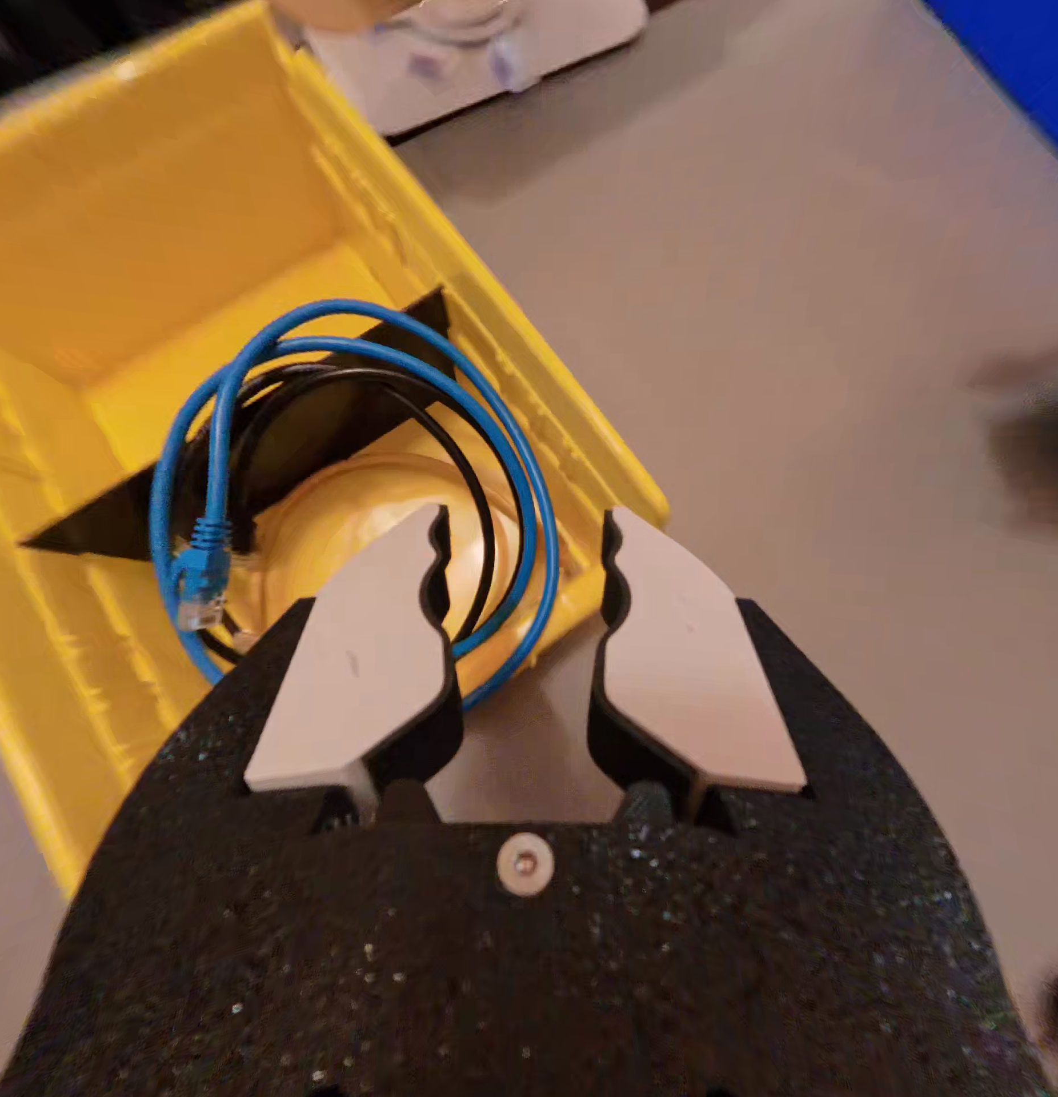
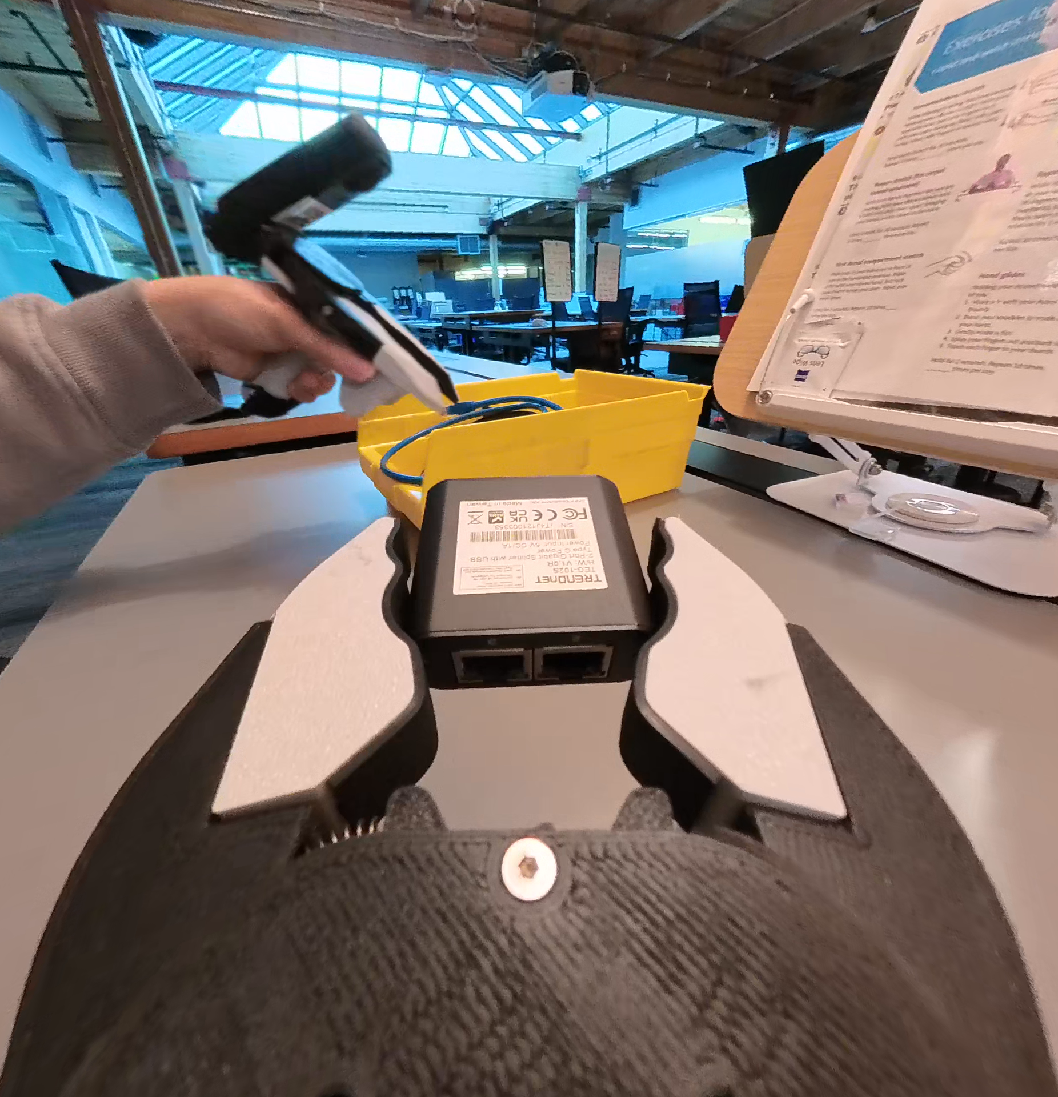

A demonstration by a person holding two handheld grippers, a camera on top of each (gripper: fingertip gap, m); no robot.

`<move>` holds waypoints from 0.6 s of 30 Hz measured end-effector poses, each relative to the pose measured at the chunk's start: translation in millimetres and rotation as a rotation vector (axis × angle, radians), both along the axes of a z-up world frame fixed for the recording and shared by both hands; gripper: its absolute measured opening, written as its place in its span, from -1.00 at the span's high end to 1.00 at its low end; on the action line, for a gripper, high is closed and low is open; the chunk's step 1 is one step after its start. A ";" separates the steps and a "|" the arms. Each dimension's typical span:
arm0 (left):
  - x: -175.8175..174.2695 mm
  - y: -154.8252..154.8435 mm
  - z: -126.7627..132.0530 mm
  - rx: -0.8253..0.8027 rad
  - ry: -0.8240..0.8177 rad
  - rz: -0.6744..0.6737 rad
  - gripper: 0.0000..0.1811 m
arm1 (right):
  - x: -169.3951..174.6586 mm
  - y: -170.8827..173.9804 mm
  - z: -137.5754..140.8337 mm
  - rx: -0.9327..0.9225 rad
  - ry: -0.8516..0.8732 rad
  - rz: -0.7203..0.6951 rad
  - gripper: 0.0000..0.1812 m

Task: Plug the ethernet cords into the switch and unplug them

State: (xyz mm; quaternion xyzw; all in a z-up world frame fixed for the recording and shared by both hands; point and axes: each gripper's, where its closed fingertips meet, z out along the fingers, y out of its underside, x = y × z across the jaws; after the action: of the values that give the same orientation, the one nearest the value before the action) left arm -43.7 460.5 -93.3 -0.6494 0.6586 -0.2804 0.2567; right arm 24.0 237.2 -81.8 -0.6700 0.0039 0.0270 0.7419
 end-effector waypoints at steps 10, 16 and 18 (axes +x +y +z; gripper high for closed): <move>48.3 6.6 -40.4 -0.310 0.158 0.170 0.62 | -2.0 -0.9 1.0 0.006 -0.008 0.012 0.14; 58.4 9.0 -43.3 -0.417 0.120 0.219 0.54 | 0.8 -1.1 1.3 0.008 0.018 0.015 0.14; 60.7 13.0 -47.7 -0.442 0.110 0.234 0.66 | 1.0 -1.1 1.4 0.009 0.019 0.014 0.14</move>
State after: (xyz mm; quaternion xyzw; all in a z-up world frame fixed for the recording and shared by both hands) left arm 17.0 473.5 -141.0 -0.7759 0.5144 -0.3504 0.1030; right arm 25.1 236.1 -80.4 -0.6664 0.0061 0.0384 0.7446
